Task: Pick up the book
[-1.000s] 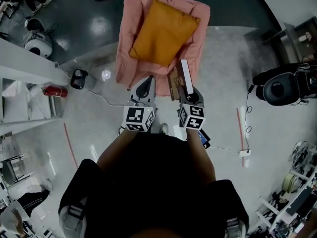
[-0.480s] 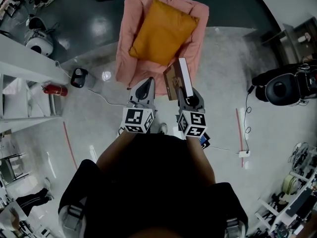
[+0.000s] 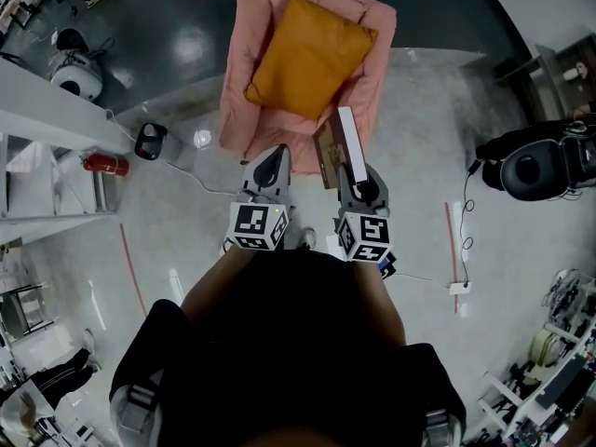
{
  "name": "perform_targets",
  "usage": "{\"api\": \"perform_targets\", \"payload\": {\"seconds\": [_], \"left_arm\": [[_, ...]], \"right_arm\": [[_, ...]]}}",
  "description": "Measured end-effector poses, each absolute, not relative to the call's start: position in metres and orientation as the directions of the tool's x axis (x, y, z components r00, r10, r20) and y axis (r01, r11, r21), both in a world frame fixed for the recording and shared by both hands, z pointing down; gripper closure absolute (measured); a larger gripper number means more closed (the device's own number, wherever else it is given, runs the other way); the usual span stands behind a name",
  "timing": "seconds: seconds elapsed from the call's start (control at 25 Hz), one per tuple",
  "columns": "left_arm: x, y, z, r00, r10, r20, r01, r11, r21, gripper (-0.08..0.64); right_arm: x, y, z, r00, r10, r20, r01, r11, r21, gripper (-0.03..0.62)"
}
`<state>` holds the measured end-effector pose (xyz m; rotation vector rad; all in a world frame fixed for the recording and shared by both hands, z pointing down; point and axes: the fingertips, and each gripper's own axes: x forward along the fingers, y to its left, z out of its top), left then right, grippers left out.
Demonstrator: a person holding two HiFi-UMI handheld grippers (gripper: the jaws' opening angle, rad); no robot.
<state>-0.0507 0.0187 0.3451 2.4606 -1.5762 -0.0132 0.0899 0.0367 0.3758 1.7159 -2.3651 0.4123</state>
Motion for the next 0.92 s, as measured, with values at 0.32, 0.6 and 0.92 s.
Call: {"api": "perform_targets", "payload": {"seconds": [0.32,0.6,0.92], "left_arm": [[-0.0471,0.0174,0.3468,0.430,-0.896,0.112,-0.895,-0.406,0.186,0.552],[-0.0478,0.0168,0.3445,0.430,-0.896,0.108,-0.894,-0.406,0.187,0.552],[-0.0445,0.0133,0.3503,0.436,-0.893,0.111,-0.892,-0.412,0.185,0.552]], "right_arm": [[0.0922,0.0366,0.3760,-0.313,-0.897,0.312,-0.950,0.294,-0.107,0.446],[0.0913,0.0375,0.3767,-0.317,-0.892,0.323,-0.949,0.298,-0.108,0.446],[0.0934,0.0328,0.3793,-0.318,-0.897,0.306,-0.948,0.302,-0.100,0.446]]}}
